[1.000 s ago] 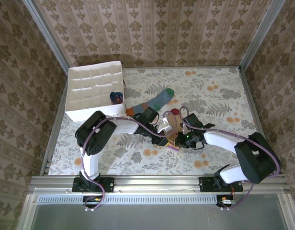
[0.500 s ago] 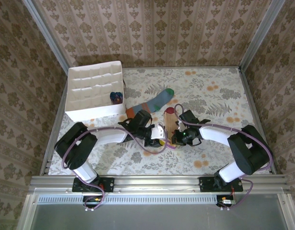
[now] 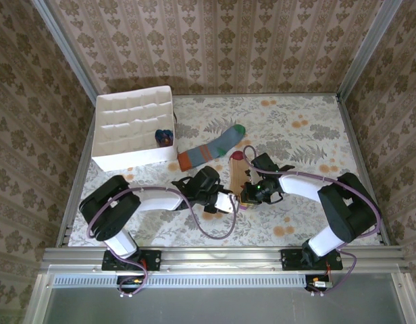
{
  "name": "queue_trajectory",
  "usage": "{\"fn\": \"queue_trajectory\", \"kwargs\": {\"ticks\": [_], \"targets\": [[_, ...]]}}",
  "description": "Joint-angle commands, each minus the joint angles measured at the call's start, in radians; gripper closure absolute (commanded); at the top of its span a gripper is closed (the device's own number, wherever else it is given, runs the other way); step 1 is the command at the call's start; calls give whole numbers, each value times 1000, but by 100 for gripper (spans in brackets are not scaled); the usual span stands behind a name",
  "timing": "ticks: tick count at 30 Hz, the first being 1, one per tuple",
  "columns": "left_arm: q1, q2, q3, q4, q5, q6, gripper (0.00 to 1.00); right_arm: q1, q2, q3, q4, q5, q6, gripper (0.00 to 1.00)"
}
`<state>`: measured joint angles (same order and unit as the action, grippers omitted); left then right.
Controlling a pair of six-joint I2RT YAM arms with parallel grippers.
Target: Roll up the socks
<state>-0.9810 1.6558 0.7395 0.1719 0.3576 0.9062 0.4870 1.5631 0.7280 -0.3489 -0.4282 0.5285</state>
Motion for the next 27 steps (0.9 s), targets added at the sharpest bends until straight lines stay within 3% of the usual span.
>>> {"fn": "queue_trajectory", "kwargs": {"ticks": [1, 7, 10, 12, 16, 22, 27], "targets": [[-12, 50, 41, -29, -40, 71, 70, 3, 77, -47, -148, 89, -37, 97], [-28, 133, 90, -95, -114, 68, 71, 2, 88, -33, -161, 17, -86, 97], [-31, 156, 158, -250, -99, 46, 89, -3, 53, -37, -153, 2, -85, 94], [-29, 160, 184, -321, -70, 18, 96, -16, 4, -50, -134, 2, -67, 85], [-5, 172, 235, -428, 52, -87, 100, -48, -135, -91, -77, 19, -11, 71], [56, 233, 336, -568, 238, -268, 100, -59, -348, -161, 16, 72, 36, 72], [107, 305, 435, -679, 372, -353, 100, -41, -420, -232, 162, 49, 59, 74]]}}
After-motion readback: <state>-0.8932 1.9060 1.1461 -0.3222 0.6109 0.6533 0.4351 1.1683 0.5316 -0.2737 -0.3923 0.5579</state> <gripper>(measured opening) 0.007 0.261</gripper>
